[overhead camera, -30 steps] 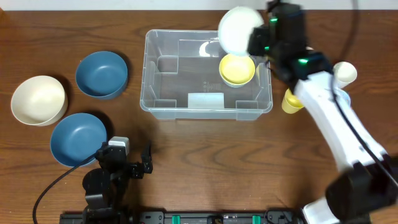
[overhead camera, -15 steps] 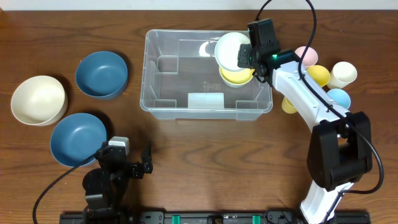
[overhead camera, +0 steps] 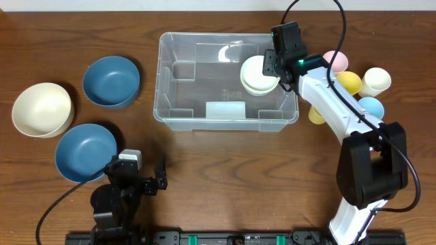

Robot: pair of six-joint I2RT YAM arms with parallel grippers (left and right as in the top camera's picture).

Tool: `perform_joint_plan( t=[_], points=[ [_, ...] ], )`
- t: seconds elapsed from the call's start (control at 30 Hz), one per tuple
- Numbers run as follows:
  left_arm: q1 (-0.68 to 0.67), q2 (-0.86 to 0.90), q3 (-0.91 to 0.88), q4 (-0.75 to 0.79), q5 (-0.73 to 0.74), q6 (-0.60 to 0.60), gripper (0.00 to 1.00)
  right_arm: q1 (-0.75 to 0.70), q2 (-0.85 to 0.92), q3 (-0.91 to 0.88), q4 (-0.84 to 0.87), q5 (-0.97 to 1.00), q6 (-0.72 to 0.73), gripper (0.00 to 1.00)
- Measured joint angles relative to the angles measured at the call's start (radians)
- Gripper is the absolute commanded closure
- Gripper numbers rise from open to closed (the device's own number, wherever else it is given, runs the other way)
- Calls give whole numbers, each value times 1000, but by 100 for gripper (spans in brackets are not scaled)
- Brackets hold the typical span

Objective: Pack container
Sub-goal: 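Carry the white bowl onto the stacked bowls in the bin, release, then move the right gripper to the cream cup and grasp it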

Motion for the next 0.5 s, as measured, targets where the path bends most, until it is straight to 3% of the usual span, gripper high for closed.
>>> perform_joint_plan(
  t=[0.27,0.5],
  points=[
    [0,0,0,0,0,0,2,0,0,6,-8,-51,-59,47],
    [0,0,0,0,0,0,2,0,-16,150,-200,-106,-72,42]
  ],
)
